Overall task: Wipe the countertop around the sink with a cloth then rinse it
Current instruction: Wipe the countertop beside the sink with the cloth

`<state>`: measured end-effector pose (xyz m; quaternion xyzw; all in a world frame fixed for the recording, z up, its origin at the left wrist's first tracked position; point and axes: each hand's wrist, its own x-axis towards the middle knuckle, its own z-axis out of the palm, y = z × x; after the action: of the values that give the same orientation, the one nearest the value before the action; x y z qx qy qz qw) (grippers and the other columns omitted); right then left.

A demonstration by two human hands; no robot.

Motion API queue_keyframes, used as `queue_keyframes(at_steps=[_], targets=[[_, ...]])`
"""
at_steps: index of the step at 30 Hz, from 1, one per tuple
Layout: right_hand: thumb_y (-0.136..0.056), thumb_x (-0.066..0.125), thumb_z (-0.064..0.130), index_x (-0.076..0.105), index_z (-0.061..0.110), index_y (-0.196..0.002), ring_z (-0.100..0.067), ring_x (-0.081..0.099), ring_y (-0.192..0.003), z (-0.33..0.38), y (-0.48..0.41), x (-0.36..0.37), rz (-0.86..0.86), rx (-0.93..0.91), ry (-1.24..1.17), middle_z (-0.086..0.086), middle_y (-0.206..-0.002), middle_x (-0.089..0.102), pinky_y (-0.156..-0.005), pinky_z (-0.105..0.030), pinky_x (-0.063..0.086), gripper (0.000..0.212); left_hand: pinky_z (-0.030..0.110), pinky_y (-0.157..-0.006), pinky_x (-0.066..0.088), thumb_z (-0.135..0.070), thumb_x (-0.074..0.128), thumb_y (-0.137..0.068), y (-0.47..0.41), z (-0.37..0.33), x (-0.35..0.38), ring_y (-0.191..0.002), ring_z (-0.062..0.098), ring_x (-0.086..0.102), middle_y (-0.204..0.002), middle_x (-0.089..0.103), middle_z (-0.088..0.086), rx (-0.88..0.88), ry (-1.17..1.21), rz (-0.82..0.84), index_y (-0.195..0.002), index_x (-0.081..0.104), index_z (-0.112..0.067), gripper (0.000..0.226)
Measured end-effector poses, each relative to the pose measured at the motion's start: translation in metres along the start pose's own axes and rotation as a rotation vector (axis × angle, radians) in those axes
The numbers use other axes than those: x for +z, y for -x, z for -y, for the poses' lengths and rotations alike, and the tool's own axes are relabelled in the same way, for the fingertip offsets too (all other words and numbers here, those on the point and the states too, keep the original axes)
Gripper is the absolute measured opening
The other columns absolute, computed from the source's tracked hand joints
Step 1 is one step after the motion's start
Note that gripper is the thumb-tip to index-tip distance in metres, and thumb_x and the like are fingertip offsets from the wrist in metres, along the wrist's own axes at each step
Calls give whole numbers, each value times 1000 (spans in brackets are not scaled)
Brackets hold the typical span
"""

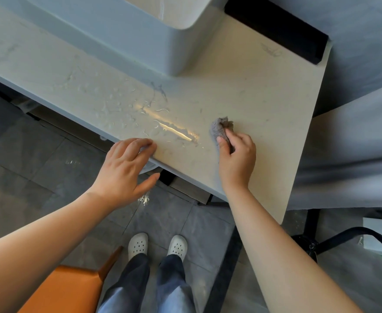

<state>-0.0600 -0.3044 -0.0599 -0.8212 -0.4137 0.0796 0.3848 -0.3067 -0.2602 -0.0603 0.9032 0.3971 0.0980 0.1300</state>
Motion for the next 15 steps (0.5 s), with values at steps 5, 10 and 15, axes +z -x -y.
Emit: queue_keyframes(at_steps=[5,10,15], targets=[[-87,66,19,69,14,-113,-17,50,-92,9,14,14,-25,-63,19,-2,-103,63,-73,-22,38,27,43,-106,34,-47,49,-88,3,9,-6,-125,29,44,-134,49,10,9,32,-20,-133,51,-6,61],[-86,67,19,70,15,-111,-15,50,-90,26,47,24,47,-148,-5,-1,-101,63,-74,-21,39,26,43,-108,30,-47,45,-87,-2,32,-16,-125,33,40,-134,48,14,-123,7,-53,-135,48,-3,66],[-85,66,21,69,17,-113,-15,53,-93,45,80,19,269,-171,-129,4,-101,61,-77,-20,44,28,45,-108,33,-45,42,-89,-5,50,-17,-126,34,42,-135,46,12,-114,-28,-17,-136,47,-4,63]])
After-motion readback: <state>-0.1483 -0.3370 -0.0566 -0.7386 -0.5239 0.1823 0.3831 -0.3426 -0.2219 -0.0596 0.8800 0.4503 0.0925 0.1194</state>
